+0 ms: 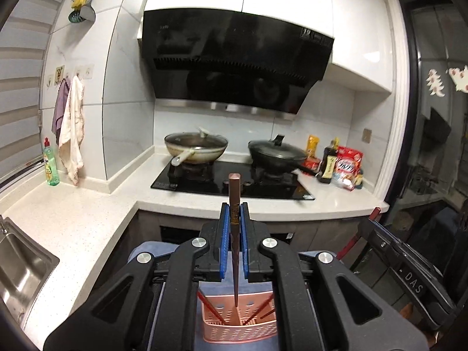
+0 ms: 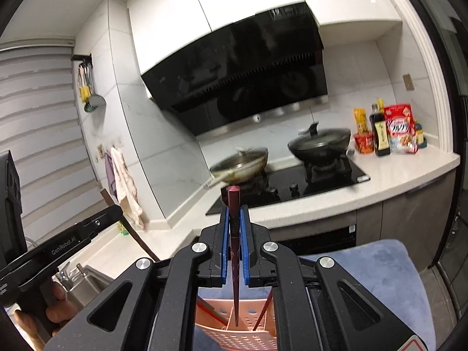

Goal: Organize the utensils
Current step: 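Lower both held chopsticks into the pink holder and open both tools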

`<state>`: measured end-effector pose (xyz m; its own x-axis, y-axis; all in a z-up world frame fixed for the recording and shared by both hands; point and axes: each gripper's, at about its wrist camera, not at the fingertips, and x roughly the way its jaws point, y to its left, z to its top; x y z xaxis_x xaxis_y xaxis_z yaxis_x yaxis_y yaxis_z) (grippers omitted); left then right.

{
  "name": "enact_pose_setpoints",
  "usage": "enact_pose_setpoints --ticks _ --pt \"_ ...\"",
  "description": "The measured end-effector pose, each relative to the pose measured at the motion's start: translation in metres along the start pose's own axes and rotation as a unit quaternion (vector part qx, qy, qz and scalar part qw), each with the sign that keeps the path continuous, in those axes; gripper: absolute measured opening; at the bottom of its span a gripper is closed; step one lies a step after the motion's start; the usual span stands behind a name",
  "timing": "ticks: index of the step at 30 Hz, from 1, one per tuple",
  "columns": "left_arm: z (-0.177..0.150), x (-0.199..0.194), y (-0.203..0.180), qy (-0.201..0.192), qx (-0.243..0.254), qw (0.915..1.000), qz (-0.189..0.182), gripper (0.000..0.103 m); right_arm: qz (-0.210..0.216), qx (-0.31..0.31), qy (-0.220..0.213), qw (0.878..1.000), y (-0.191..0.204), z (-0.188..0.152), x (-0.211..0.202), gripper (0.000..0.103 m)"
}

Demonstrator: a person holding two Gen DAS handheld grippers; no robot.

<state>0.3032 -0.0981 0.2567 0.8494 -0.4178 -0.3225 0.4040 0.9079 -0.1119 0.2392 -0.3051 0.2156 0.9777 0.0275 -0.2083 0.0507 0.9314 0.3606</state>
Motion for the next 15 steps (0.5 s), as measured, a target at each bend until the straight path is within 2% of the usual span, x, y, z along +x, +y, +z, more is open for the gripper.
enact_pose_setpoints --ticks 11,14,15 --pt "-0.043 0.039 0.016 0.058 -0.015 0.9981 0.010 0.007 -0.024 0.011 0.071 0.997 -0.024 -0.044 0.048 0.010" --pt "-0.048 0.039 0.020 0.056 -0.024 0.9981 0.011 0.016 -0.029 0.010 0.069 0.997 -0.026 -0.043 0.045 0.013" --pt "-0.048 0.036 0.020 0.053 -0.024 0.9981 0.019 0.026 -0.029 0.009 0.068 0.997 -0.025 -0.042 0.044 0.013"
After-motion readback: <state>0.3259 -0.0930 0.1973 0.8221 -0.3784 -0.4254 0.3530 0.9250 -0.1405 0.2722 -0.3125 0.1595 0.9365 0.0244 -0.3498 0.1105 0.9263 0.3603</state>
